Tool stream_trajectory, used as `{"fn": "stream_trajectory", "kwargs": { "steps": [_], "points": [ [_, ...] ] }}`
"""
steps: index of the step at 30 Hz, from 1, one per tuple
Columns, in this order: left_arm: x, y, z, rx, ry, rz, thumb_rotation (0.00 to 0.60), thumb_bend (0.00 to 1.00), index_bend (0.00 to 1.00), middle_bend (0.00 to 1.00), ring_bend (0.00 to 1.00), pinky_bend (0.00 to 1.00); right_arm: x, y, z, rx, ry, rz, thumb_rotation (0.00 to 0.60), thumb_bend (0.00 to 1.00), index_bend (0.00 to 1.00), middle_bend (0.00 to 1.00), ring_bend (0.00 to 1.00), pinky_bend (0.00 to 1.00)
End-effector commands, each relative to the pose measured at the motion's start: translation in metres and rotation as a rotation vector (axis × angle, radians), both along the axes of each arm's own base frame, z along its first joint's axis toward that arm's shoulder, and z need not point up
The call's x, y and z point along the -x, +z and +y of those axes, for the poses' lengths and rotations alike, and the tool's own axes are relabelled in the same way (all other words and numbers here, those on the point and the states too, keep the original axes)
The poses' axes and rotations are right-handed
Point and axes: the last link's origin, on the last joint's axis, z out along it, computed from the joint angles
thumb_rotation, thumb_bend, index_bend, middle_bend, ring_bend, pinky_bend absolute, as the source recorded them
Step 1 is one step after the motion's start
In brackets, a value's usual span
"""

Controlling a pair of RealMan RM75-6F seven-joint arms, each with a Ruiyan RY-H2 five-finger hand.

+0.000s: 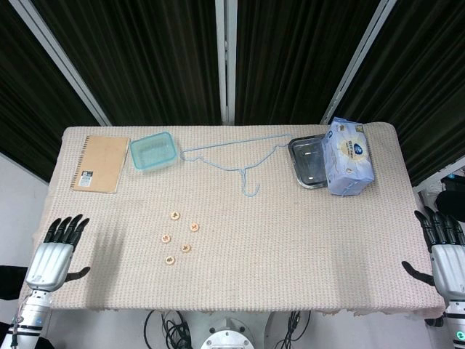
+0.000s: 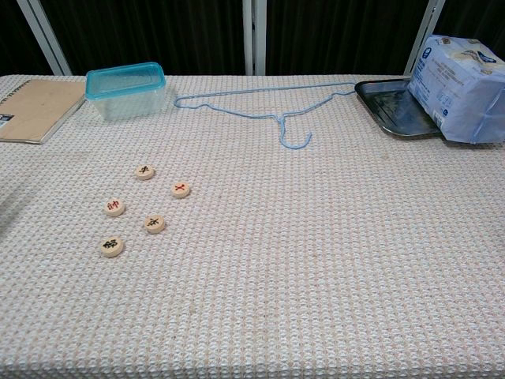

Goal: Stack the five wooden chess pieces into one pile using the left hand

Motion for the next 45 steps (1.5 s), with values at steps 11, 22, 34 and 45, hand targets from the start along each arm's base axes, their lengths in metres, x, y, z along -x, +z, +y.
{"fn": "stream_trajectory", "kwargs": {
  "steps": [11, 22, 34, 45],
  "points": [
    [-0.002, 0.002, 0.0, -0.008, -0.013, -0.016, 0.6, 0.07, 0.03, 0.01, 0.0, 0.0, 0.001, 0.001, -0.001, -0.002, -0.015, 0.0, 0.6, 0.07, 0.0, 0.0, 0.0, 0.0],
    [-0.024, -0.01, 0.003, 0.078, -0.097, -0.166, 0.6, 0.1, 0.06, 0.03, 0.0, 0.0, 0.005, 0.005, -0.003, 0.014, -0.036, -0.004, 0.6, 0.07, 0.0, 0.0, 0.0, 0.0],
    [-0.073, -0.082, 0.01, 0.301, -0.244, -0.189, 0.6, 0.13, 0.31, 0.12, 0.0, 0.0, 0.006, 0.01, -0.001, 0.027, -0.03, -0.023, 0.6, 0.07, 0.0, 0.0, 0.0, 0.0],
    [-0.095, -0.12, 0.02, 0.346, -0.296, -0.193, 0.6, 0.18, 0.38, 0.13, 0.0, 0.0, 0.008, 0.011, -0.002, 0.025, -0.036, -0.034, 0.6, 0.07, 0.0, 0.0, 0.0, 0.0]
  ]
}}
